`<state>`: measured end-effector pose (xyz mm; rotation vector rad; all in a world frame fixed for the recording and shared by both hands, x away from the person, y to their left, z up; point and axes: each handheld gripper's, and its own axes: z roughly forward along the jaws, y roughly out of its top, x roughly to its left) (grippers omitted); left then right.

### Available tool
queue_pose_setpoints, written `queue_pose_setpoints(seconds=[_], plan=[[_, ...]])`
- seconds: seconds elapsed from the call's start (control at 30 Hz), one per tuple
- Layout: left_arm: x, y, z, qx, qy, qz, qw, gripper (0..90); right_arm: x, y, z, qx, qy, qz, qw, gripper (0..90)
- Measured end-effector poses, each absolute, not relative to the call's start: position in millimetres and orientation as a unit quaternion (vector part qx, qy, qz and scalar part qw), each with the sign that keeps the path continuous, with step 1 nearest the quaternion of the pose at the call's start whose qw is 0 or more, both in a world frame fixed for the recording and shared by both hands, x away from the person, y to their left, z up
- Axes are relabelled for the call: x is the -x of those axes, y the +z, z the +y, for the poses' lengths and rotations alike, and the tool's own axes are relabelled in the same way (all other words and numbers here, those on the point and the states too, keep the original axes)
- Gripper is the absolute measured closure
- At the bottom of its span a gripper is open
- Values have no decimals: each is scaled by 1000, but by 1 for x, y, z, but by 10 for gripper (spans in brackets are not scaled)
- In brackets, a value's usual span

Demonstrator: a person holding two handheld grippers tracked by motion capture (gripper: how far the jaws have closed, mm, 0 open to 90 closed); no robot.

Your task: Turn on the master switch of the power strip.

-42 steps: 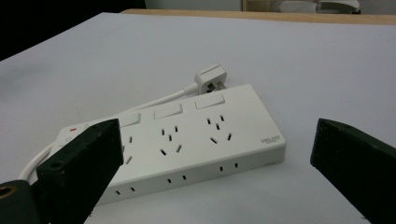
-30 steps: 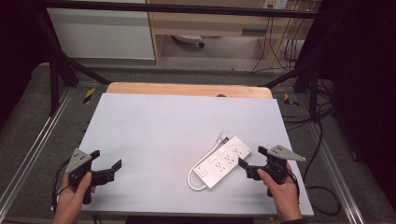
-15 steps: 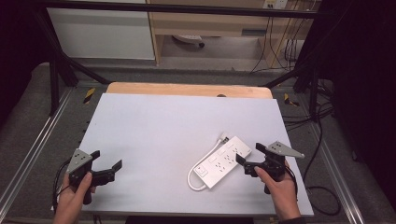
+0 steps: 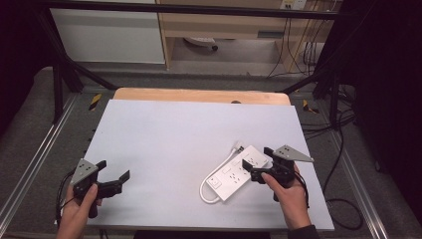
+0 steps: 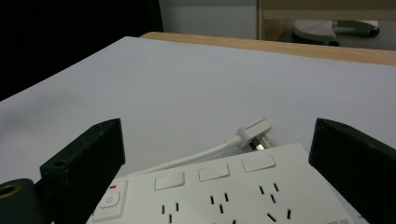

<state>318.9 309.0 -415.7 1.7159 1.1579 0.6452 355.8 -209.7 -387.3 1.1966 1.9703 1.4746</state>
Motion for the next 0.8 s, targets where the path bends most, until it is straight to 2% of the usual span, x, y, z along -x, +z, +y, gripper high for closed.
queue_pose_setpoints(seconds=[0.5,0.8], plan=[[-318,-415,309,-698,264,472,471,59,-357,-386,-198,-416,532,710,200,33],[-318,-415,309,-698,264,471,470,59,-357,-385,-194,-416,522,711,221,66]])
